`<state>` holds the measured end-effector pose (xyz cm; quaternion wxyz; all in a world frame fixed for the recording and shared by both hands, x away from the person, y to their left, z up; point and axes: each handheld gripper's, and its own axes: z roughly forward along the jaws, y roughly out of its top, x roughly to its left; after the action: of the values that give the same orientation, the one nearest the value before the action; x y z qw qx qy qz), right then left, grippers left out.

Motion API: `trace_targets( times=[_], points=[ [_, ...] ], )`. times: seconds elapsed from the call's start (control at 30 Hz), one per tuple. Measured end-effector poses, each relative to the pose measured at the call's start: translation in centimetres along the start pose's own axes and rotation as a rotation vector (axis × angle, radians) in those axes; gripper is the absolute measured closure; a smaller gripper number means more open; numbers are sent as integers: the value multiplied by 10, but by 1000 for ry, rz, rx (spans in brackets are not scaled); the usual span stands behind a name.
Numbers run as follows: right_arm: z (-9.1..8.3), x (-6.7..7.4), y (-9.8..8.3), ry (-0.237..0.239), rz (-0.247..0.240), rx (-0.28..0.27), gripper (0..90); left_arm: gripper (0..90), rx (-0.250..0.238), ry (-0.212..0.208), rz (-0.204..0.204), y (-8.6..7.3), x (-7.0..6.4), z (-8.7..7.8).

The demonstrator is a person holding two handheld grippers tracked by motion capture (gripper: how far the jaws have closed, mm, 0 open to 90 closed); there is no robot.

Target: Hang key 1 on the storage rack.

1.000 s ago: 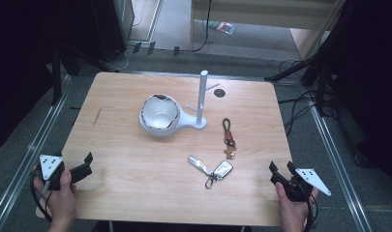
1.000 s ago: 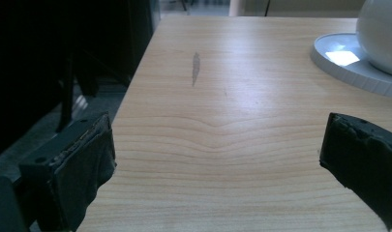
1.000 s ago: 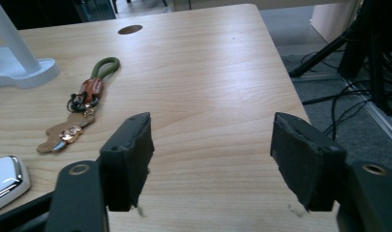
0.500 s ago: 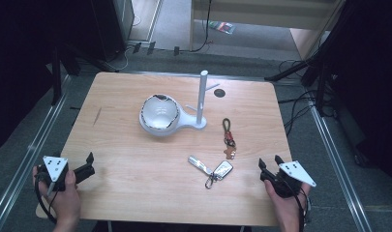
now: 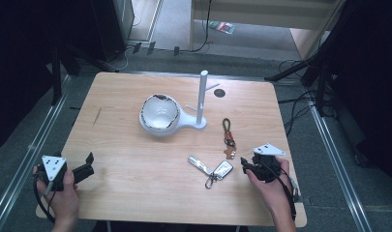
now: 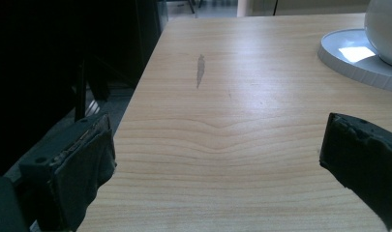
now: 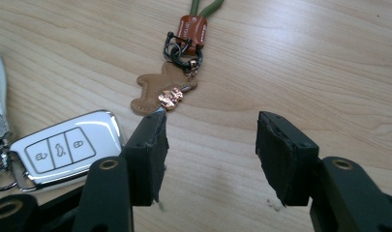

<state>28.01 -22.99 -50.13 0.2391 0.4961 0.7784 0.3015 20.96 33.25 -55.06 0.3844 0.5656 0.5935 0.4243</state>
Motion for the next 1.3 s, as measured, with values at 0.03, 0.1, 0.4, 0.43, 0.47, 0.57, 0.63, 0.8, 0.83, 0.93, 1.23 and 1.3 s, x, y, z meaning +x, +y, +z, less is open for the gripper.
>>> trace_targets(
  times=[0.03, 0.1, 0.4, 0.43, 0.47, 0.57, 0.63, 0.8, 0.83, 0.93, 1.23, 1.3],
  points=[
    [2, 0, 3, 0, -1, 13, 467, 0, 3, -3, 1, 0, 0, 0],
    [7, 0, 12, 6, 10, 78, 450, 0, 4, -13, 1, 0, 1, 0],
    [24, 2, 45, 11, 10, 230, 485, 0, 12, -28, -14, 0, 2, 1],
    [26, 1, 48, 10, 12, 249, 490, 0, 18, -33, -11, 1, 3, 1],
    [27, 1, 52, 5, 17, 262, 494, 0, 22, -34, -11, 1, 2, 1],
    [30, 1, 58, 9, 26, 291, 498, 0, 24, -35, -3, 1, 2, 2],
    [36, 1, 68, -3, 28, 331, 501, 0, 29, -34, 3, 1, 1, 2],
    [44, 1, 78, 2, 25, 376, 511, 0, 31, -34, 4, 1, 1, 2],
    [46, 1, 81, 4, 29, 391, 515, 0, 31, -34, 4, 1, 1, 2],
    [53, 1, 87, 0, 27, 431, 519, 0, 31, -33, 6, 1, 1, 2],
    [67, 3, 101, -3, 41, 485, 512, 0, 33, -31, 9, 1, 0, 2],
    [70, 1, 105, 1, 52, 492, 514, 0, 28, -30, 9, 1, 0, 3]
  ],
)
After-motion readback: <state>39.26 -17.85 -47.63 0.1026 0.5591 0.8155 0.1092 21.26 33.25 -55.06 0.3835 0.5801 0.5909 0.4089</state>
